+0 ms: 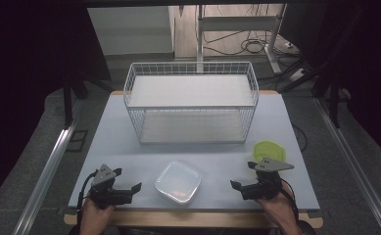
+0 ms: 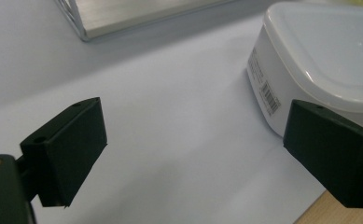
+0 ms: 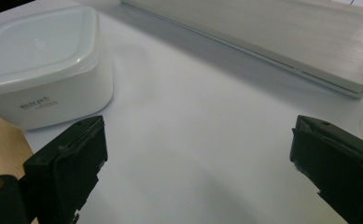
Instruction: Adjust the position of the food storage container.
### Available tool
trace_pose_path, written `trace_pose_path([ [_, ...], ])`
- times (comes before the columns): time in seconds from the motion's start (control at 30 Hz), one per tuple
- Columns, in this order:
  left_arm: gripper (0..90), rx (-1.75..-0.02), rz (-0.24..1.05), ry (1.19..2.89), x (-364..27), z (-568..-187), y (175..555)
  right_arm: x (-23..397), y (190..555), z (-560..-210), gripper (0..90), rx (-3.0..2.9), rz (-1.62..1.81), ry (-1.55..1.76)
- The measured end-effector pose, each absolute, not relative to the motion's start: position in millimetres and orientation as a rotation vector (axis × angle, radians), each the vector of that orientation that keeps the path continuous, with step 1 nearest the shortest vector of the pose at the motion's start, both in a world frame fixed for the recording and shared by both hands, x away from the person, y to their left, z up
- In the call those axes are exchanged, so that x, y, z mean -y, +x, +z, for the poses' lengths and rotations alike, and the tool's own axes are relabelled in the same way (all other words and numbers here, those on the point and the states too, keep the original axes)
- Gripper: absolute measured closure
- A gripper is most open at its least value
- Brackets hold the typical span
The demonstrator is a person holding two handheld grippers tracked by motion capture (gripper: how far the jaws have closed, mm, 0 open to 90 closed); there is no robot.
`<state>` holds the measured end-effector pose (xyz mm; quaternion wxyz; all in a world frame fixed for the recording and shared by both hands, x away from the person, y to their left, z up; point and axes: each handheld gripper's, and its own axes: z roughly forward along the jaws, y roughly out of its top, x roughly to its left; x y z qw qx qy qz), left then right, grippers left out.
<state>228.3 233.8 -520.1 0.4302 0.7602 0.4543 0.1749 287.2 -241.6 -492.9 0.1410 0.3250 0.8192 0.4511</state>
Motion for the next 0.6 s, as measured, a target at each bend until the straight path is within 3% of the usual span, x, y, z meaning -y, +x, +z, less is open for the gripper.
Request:
trace_pose_path([
  [0.6, 4.1, -1.119, 0.423, 1.905, -233.4, -525.2, 230.3, 235.2, 287.4, -497.6, 4.4, -2.391, 1.271, 0.94],
])
